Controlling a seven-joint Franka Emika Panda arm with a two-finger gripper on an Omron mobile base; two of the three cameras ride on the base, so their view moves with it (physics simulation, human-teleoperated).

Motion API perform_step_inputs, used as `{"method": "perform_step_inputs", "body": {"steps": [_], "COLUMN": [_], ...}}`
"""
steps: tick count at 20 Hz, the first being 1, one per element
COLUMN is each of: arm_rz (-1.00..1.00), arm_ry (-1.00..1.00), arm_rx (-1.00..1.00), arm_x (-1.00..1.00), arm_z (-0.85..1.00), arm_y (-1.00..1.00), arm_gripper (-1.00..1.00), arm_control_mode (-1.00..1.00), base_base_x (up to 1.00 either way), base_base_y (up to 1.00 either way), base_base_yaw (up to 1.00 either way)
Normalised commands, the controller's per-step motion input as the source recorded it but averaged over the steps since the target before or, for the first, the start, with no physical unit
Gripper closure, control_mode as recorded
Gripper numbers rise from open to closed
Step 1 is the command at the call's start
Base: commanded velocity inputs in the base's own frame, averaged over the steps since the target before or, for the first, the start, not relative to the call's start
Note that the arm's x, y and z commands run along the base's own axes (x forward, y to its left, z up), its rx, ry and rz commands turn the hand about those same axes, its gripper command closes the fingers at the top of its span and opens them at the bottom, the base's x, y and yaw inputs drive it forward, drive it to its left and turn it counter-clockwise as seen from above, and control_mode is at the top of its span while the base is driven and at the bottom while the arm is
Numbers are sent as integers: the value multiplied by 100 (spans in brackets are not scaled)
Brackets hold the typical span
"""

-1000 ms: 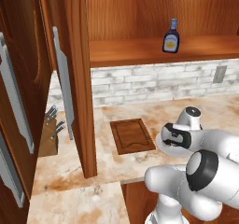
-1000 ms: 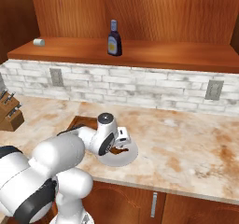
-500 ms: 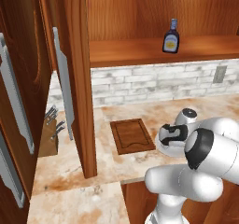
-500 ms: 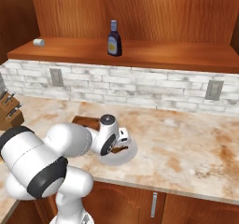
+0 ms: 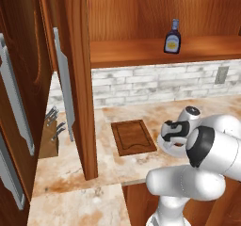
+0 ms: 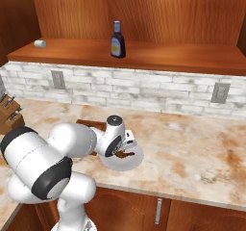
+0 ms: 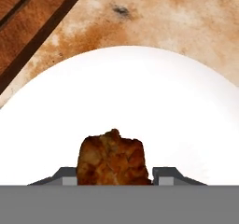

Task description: Pick the chicken drumstick from the plate and place it on the cutting board. Then pick the condiment bottle from the cabinet and place it next to the cutting board.

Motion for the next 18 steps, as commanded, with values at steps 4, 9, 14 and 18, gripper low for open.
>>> {"method": "perform_step_inputs", "body": {"steps": [4,9,14,18], "arm_rz": [0,1,1,1], "arm_ry": [-3,-4,-2,-1], "arm_rx": [1,0,0,0], "arm_x": [-3,-6,-4,-1], "arm_z": [4,22,27,14], "arm_y": [0,0,1,2], "arm_gripper": [100,100,100,100], "arm_control_mode": [-100,-100,-100,-100], "base_base_x": [0,0,0,0], "base_base_y": [0,0,0,0], "base_base_yaw": [0,0,0,0]}}
